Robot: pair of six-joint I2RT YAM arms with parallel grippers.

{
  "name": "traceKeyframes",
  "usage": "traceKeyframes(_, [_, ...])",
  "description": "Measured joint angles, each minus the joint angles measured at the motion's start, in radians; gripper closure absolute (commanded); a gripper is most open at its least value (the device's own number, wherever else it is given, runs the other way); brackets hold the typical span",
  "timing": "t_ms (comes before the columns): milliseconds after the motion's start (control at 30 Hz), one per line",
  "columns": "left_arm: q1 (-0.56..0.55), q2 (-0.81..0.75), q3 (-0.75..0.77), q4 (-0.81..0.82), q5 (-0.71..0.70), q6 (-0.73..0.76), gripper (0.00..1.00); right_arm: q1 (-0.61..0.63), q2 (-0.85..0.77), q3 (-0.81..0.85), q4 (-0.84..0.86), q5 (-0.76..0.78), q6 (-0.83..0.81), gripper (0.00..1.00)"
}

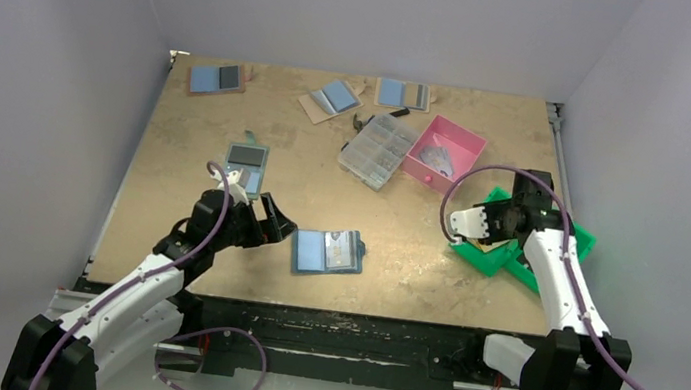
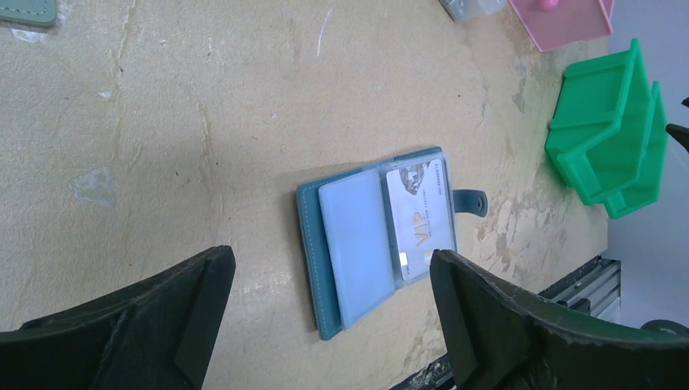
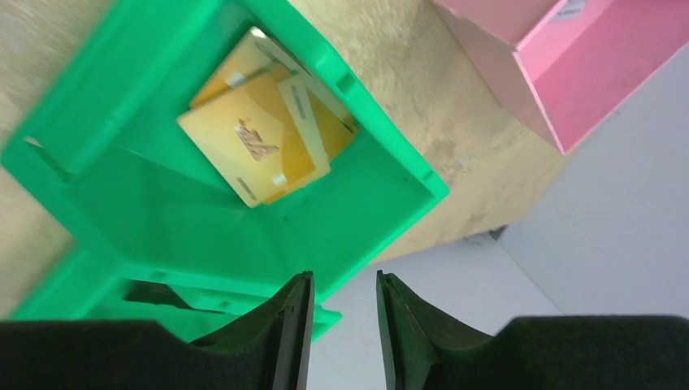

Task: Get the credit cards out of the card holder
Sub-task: Place the credit card in the storage box, then remove the credit card from the card holder.

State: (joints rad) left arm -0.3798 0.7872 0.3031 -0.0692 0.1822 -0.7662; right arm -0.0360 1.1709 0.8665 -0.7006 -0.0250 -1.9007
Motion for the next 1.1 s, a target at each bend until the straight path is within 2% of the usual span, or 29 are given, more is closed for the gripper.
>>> traceKeyframes(167, [0.000, -0.014, 0.000, -0.005, -0.008, -0.008, 0.01, -0.003, -0.014, 0.044, -0.124, -0.100, 0.134, 0.47])
traceKeyframes(333, [0.000, -0.018, 0.000, -0.008, -0.002, -0.012, 0.02, -0.003, -0.069, 0.093, -0.192, -0.268, 0.313, 0.38])
traceKeyframes(467, [0.000, -0.023, 0.000, 0.001, 0.033, -0.026, 0.01, -0.003, -0.116, 0.116, -0.209, -0.443, 0.461, 0.21])
traceKeyframes(700, [0.000, -0.028, 0.000, 0.076, 0.119, -0.067, 0.04, -0.003, -0.092, 0.154, -0.272, -0.790, 0.600, 0.02])
traceKeyframes(767, [0.000, -0.021, 0.000, 0.098, 0.152, -0.082, 0.08, -0.003, -0.053, 0.173, -0.312, -0.898, 0.616, 0.01])
traceKeyframes(900, [0.000, -0.023, -0.002, 0.136, 0.203, -0.106, 0.09, -0.003, 0.052, 0.206, -0.425, -1.054, 0.581, 0.01])
traceKeyframes(1100, [0.000, -0.069, -0.005, 0.161, 0.224, -0.138, 0.05, -0.003, 0.189, 0.225, -0.576, -1.176, 0.488, 0.01])
